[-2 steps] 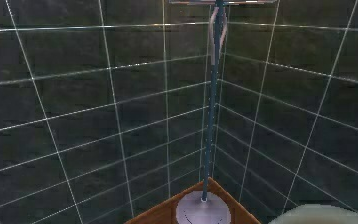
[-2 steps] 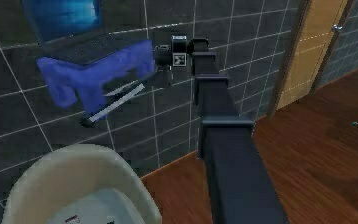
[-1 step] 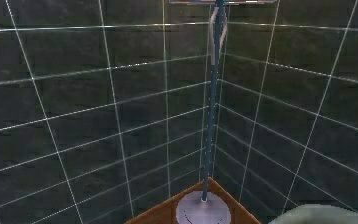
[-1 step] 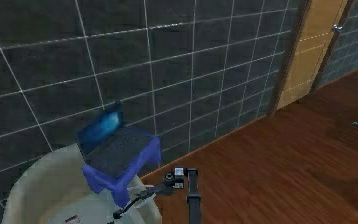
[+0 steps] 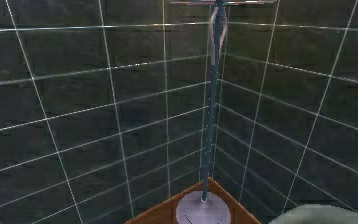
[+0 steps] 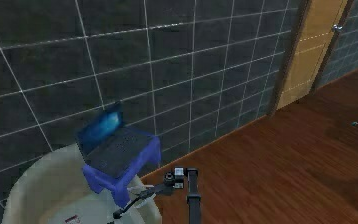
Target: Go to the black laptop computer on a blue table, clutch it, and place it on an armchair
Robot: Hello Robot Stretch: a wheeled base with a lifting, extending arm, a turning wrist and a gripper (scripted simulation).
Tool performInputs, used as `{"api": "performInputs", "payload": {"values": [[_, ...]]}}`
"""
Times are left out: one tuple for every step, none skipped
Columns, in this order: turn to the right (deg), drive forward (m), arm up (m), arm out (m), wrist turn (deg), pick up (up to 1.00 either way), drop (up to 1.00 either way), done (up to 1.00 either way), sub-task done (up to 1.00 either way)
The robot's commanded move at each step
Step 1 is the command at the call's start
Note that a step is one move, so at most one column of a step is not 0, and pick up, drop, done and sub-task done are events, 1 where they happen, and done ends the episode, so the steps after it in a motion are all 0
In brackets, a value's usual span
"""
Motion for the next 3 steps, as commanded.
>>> {"api": "performInputs", "payload": {"values": [[0.0, 0.00, 0.00, 0.00, 0.0, 0.00, 1.00, 0.00, 0.00], [0.0, 0.00, 0.10, 0.00, 0.0, 0.00, 0.00, 0.00, 0.00], [0.0, 0.00, 0.00, -0.08, 0.0, 0.00, 0.00, 0.00, 0.00]]}}
